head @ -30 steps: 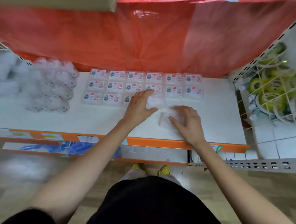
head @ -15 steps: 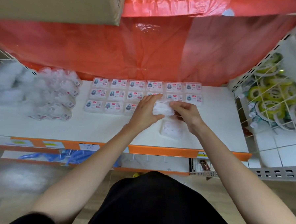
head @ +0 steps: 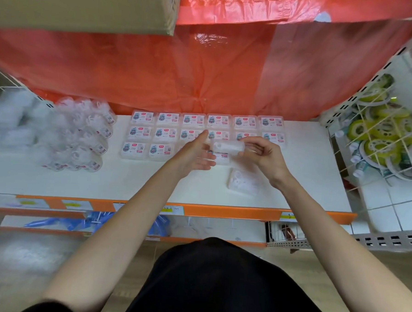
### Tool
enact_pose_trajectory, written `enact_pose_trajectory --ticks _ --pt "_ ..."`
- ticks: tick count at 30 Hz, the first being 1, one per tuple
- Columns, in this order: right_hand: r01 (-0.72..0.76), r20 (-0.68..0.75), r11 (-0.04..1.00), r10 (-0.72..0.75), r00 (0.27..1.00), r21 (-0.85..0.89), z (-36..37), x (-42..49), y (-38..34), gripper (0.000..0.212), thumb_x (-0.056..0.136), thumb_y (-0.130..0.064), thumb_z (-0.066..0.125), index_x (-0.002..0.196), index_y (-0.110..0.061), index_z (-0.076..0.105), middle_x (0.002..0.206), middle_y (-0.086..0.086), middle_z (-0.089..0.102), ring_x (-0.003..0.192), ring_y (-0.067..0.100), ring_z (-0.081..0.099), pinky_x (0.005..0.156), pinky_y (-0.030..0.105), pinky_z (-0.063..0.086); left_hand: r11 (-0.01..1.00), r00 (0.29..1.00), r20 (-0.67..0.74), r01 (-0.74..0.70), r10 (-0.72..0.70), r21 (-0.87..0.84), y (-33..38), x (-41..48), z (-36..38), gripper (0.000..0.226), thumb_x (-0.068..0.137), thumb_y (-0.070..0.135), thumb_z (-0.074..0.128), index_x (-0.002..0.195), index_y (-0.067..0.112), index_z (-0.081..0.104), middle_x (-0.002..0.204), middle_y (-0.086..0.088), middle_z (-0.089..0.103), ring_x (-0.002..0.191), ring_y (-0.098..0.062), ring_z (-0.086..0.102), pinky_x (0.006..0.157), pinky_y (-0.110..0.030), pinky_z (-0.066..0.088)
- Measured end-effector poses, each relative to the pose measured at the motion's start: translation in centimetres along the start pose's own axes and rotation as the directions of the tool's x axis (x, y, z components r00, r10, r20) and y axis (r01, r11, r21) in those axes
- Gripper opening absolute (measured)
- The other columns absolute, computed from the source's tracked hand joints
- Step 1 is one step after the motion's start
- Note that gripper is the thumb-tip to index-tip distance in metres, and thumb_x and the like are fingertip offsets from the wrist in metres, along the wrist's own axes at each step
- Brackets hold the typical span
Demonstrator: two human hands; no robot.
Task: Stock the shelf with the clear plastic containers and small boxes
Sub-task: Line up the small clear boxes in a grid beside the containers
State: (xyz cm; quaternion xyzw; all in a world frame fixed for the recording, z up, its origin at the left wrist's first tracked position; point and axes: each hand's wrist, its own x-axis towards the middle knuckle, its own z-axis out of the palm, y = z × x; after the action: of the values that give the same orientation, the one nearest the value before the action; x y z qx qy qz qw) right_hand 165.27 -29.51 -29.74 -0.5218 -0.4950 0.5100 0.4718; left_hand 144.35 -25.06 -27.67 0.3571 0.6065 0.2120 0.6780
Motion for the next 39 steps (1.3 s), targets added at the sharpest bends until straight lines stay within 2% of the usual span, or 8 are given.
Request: enact_pose_trajectory --ticks 4,9,16,24,30,34,37,39 --pt "0.056 0.041 0.997 -0.053 0.998 -0.059 0.2 -0.4 0.5 0.038 0.081 0.015 0.066 0.105 -0.013 0.069 0.114 0.004 0.068 0.113 0.002 0.061 0.096 0.019 0.046 0.981 0.995 0.080 -0.047 0.062 -0.186 -0.4 0.2 0.2 0.026 0.095 0.030 0.061 0.114 0.011 0.061 0.097 -0.008 0.063 0.080 -0.020 0.069 0.078 -0.030 0.056" --pt "-0.029 -0.012 0.998 0.028 1.000 -0.061 0.2 -0.2 0.9 0.044 0.086 0.020 0.052 0.110 -0.014 0.066 0.121 0.001 0.065 0.109 0.001 0.063 0.089 0.019 0.050 0.947 0.982 0.034 -0.170 0.187 -0.274 -1.5 0.3 0.0 0.035 0.091 0.009 0.066 0.125 0.015 0.056 0.121 -0.006 0.060 0.098 -0.021 0.063 0.077 -0.024 0.057" --pt "-0.313 -0.023 0.949 0.314 0.949 0.049 1.0 0.9 -0.8 0.031 0.094 -0.030 0.066 0.121 -0.015 0.063 0.102 0.003 0.073 0.085 0.014 0.066 0.074 0.025 0.051 0.962 0.962 0.086 -0.247 0.258 -0.118 -1.1 0.0 0.0 0.035 0.093 0.014 0.063 0.127 0.024 0.062 0.112 -0.001 0.061 0.087 -0.014 0.058 0.076 -0.022 0.051" --pt "-0.372 -0.004 0.921 0.374 0.927 0.114 1.5 0.8 0.0 0.037 0.091 -0.013 0.065 0.127 -0.019 0.057 0.109 0.011 0.072 0.089 0.018 0.068 0.083 0.032 0.053 0.968 0.968 -0.099 -0.237 0.229 -0.078 -1.0 0.1 1.3 0.030 0.093 0.032 0.064 0.120 0.019 0.061 0.111 -0.005 0.071 0.091 -0.015 0.068 0.075 -0.027 0.047" --pt "-0.361 0.017 0.924 0.362 0.932 0.124 1.3 0.2 0.8 0.053 0.088 -0.003 0.068 0.135 -0.009 0.044 0.114 0.012 0.070 0.101 0.023 0.070 0.088 0.033 0.056 0.966 0.966 0.031 -0.259 0.258 0.008 -2.1 -0.2 2.3 0.031 0.094 0.027 0.064 0.124 0.020 0.061 0.112 0.002 0.066 0.090 -0.014 0.066 0.078 -0.026 0.047" --pt "-0.262 -0.035 0.960 0.260 0.965 -0.095 1.1 -0.4 1.0 0.072 0.080 -0.012 0.081 0.138 -0.014 0.040 0.120 0.002 0.060 0.104 0.010 0.061 0.089 0.023 0.052 0.954 0.955 0.012 -0.297 0.297 0.046 -1.6 0.4 3.0 0.028 0.096 0.017 0.060 0.124 0.014 0.063 0.109 -0.001 0.065 0.080 -0.011 0.062 0.073 -0.025 0.050" --pt "-0.013 -0.012 0.926 0.009 1.000 -0.378 -0.1 -0.6 1.1 0.092 0.063 -0.026 0.091 0.140 -0.017 0.041 0.132 -0.002 0.046 0.118 0.011 0.048 0.100 0.023 0.042 0.942 0.951 0.026 -0.310 0.310 0.128 -1.1 0.7 3.1 0.026 0.099 0.017 0.055 0.122 0.016 0.065 0.111 -0.005 0.067 0.086 -0.015 0.061 0.070 -0.024 0.048" --pt "0.146 0.075 0.850 -0.125 0.989 -0.506 -0.8 -0.5 0.9 0.084 0.062 -0.023 0.091 0.135 -0.014 0.050 0.133 -0.001 0.049 0.121 0.014 0.046 0.105 0.030 0.039 0.938 0.952 0.057 -0.307 0.301 0.161 -0.9 0.9 3.0 0.024 0.099 0.017 0.054 0.120 0.018 0.066 0.112 -0.006 0.068 0.091 -0.017 0.061 0.073 -0.026 0.047"
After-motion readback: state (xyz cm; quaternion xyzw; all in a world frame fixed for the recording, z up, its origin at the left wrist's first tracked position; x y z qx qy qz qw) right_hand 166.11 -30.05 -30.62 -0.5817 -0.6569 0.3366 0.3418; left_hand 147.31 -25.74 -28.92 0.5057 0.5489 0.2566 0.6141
